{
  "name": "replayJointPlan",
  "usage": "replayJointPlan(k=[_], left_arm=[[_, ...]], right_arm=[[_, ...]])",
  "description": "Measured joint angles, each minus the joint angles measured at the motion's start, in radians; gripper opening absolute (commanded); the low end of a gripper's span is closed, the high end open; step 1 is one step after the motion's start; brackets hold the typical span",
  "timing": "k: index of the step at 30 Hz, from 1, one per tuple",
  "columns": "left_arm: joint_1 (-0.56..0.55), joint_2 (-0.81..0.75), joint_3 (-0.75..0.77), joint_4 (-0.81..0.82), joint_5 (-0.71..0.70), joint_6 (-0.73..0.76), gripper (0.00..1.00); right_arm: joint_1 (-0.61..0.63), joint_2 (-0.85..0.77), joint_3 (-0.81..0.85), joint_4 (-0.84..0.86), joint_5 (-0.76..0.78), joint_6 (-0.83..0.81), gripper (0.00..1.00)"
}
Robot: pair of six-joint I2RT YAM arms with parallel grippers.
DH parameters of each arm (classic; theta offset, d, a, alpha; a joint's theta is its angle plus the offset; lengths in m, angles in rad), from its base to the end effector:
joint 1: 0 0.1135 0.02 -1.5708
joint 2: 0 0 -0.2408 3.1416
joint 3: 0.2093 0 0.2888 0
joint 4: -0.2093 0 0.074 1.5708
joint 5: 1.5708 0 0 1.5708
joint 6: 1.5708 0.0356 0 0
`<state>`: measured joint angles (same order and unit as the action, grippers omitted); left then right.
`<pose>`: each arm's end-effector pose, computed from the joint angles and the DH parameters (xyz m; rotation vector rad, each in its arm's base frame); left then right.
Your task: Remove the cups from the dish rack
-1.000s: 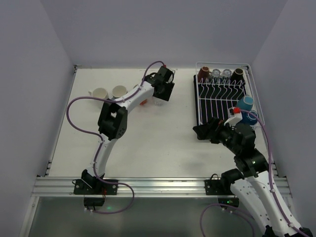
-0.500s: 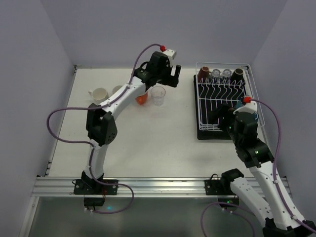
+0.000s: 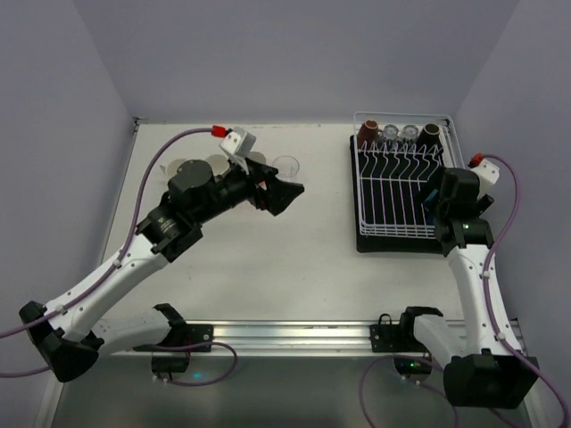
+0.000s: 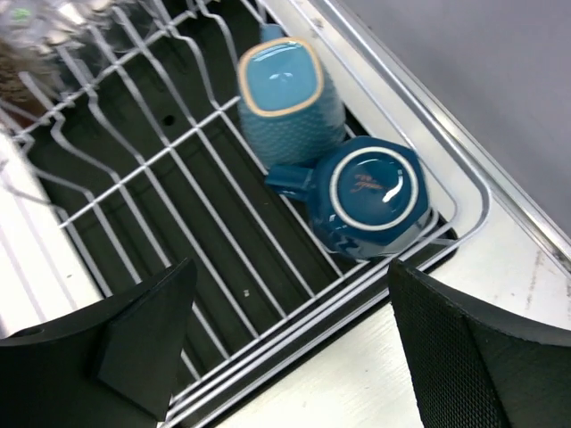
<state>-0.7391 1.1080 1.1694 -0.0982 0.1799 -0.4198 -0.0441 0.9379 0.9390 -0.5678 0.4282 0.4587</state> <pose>0.2172 -0.2066 0.4022 0.4168 1.6573 -1.0270 0.2489 -0.0258 0.3109 0.7553 1.9462 -0.2069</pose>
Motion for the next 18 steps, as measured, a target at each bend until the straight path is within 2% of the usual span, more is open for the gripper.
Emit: replayJointPlan(k=[4,11,15,18], left_arm=[[-0.001,-0.156,-0.162,-0.009,0.029,-0.018,0.97],[-0.001,-0.473,-0.348,-0.122,0.005,0.021,0.97],[-0.001,-0.57,-0.444,-0.152,-0.026,0.047,0.98],[-0.001,-0.575,-0.482,-0.189,-0.042,0.072,0.98]], right_arm=[[-0.076,0.054,0.002,0.0,-0.008,-0.008,0.9],[-0.191,0.127,0.01,0.015,-0.056,-0.01,0.9],[-0.212,0.185,0.01,0.018,-0.08,-0.009,0.89],[-0.218,0.221,0.01,0.027,-0.084,-0.01,0.89]])
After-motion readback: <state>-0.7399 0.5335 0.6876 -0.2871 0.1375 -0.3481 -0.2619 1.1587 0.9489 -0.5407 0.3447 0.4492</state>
